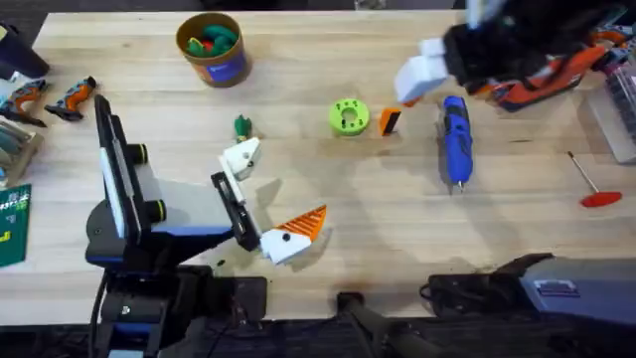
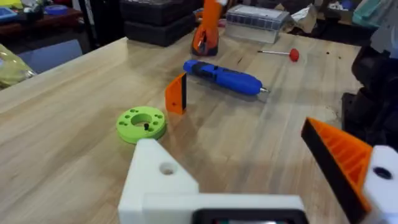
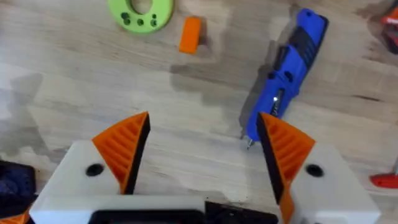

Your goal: Pick up the gripper from the table and insert it into the empty holder that is missing its gripper. Then pick up a screw, insert it into the mounting hole, and use the screwdriver to tighten it. Finally, clean up the table by picking up the vegetable and placing it into the bucket.

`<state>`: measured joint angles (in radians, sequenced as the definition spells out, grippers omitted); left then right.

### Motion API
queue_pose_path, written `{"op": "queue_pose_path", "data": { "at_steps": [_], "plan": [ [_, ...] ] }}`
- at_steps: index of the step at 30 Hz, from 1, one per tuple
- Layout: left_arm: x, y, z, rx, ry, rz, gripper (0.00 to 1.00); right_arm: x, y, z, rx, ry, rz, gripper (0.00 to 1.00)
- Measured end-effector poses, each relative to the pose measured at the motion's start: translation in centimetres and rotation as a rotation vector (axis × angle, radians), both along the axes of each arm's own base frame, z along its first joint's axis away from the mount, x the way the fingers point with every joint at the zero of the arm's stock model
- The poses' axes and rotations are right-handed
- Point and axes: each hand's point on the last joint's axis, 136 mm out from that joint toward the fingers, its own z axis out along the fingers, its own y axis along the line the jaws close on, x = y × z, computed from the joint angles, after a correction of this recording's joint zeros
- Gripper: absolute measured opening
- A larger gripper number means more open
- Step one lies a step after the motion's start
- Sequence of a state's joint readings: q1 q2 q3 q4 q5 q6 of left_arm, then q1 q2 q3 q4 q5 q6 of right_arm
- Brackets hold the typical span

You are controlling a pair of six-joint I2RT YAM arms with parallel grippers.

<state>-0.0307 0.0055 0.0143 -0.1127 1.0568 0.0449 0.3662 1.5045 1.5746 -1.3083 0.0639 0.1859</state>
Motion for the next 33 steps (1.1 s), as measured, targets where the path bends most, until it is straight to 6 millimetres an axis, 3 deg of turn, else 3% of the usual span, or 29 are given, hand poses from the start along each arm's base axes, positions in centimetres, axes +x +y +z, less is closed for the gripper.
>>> {"op": "queue_pose_path", "data": {
  "at_steps": [7,19,27,33],
  "plan": [
    [0.0,0.0,0.0,0.000,0.000,0.000,0.985,2.1,2.6,-3.0,-0.033,0.081,0.043,0.991],
    [0.0,0.0,0.0,0.000,0.000,0.002,0.985,4.6,3.8,-8.4,-0.065,0.166,0.017,0.992],
    [0.0,0.0,0.0,0.000,-0.001,0.003,0.985,5.5,3.7,-10.6,-0.060,0.203,-0.131,0.989],
    [0.0,0.0,0.0,0.000,0.000,0.003,0.985,6.1,3.7,-10.9,-0.048,0.191,-0.174,0.987]
  ]
}}
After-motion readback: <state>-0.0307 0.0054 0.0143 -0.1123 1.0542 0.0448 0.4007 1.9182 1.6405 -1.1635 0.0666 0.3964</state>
